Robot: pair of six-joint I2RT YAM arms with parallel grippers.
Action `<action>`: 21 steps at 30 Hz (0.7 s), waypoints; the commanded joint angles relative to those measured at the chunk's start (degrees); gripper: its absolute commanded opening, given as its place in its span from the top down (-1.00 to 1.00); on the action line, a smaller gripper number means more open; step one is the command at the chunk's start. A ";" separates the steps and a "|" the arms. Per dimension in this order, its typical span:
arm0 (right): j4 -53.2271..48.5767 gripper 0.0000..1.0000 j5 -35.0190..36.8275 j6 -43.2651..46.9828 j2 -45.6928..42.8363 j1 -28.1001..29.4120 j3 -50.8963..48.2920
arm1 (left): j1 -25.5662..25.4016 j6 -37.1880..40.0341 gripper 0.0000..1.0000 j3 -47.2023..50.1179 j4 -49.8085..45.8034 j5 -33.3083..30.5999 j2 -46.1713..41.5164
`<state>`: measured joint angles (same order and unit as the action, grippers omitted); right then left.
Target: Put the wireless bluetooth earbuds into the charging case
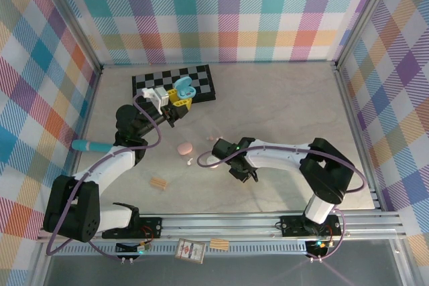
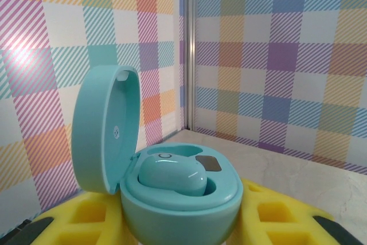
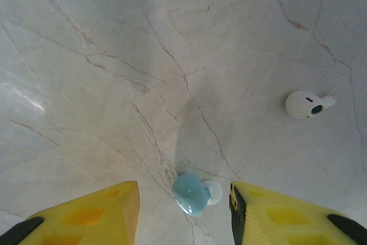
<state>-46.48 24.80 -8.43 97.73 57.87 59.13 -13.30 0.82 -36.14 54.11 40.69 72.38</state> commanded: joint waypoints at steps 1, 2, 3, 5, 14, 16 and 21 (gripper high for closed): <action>-4.26 0.12 3.06 1.79 1.58 0.76 2.02 | 0.73 1.22 0.33 0.11 -0.23 1.26 -1.51; -4.60 0.13 3.19 2.04 1.87 0.84 2.20 | 0.73 1.14 0.33 0.11 -0.23 1.32 -1.54; -4.87 0.14 3.09 2.35 2.21 0.82 2.37 | 0.81 1.15 0.32 0.04 -0.23 1.39 -1.54; -5.48 0.15 3.06 2.68 2.97 0.92 2.69 | 0.82 1.20 0.32 0.04 -0.23 1.37 -1.58; -6.43 0.28 2.79 2.89 5.48 0.85 3.57 | 0.82 1.22 0.32 0.04 -0.19 1.56 -1.86; -6.65 0.29 2.97 2.81 6.18 0.91 3.75 | 0.83 1.25 0.33 0.03 -0.22 1.59 -1.97; -6.52 0.32 3.49 2.78 7.47 0.85 3.97 | 0.85 1.29 0.33 0.11 -0.53 1.52 -2.25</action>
<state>-51.37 27.24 -6.31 103.94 58.48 62.17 -13.30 1.10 -36.14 52.58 41.06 71.85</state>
